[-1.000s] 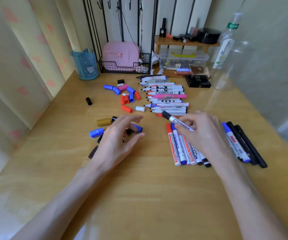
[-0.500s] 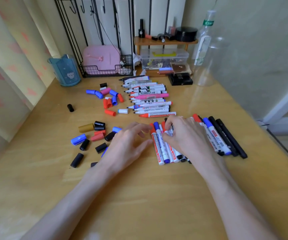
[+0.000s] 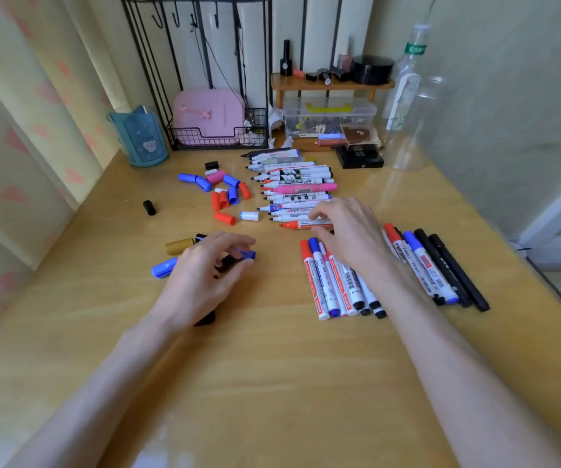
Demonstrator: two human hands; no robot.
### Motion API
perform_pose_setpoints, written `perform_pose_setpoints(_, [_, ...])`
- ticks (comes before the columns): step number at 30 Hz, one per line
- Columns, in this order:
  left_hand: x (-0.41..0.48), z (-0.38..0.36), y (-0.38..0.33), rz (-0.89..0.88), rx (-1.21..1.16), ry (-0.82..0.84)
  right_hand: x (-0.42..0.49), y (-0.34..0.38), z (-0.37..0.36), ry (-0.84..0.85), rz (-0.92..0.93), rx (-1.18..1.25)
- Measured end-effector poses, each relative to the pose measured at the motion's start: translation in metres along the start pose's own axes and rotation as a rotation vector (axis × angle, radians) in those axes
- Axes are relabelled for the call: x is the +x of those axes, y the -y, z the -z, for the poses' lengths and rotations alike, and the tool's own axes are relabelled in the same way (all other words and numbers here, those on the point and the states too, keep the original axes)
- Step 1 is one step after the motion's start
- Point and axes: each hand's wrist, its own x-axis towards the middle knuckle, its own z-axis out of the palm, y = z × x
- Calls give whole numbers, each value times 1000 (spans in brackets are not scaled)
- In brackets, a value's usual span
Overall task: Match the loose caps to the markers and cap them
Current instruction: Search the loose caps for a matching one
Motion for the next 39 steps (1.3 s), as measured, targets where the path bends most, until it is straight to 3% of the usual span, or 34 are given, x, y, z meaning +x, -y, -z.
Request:
perform_pose_setpoints(8, [-14, 40, 30, 82, 48, -127, 29, -4, 5, 154, -65, 88])
perform_pose_setpoints(14, [-22, 49, 44, 136, 184, -142, 35, -1, 2, 241, -9, -10])
perform_pose_setpoints(27, [-17, 35, 46, 62, 394, -57, -13, 21, 8, -75, 273, 147])
perform_pose_setpoints(32, [-16, 33, 34, 41, 212, -96, -31, 32, 5, -176, 370, 134])
perform_pose_setpoints(39, [-19, 28, 10, -13, -39, -62, -41, 45, -6, -137, 399, 219])
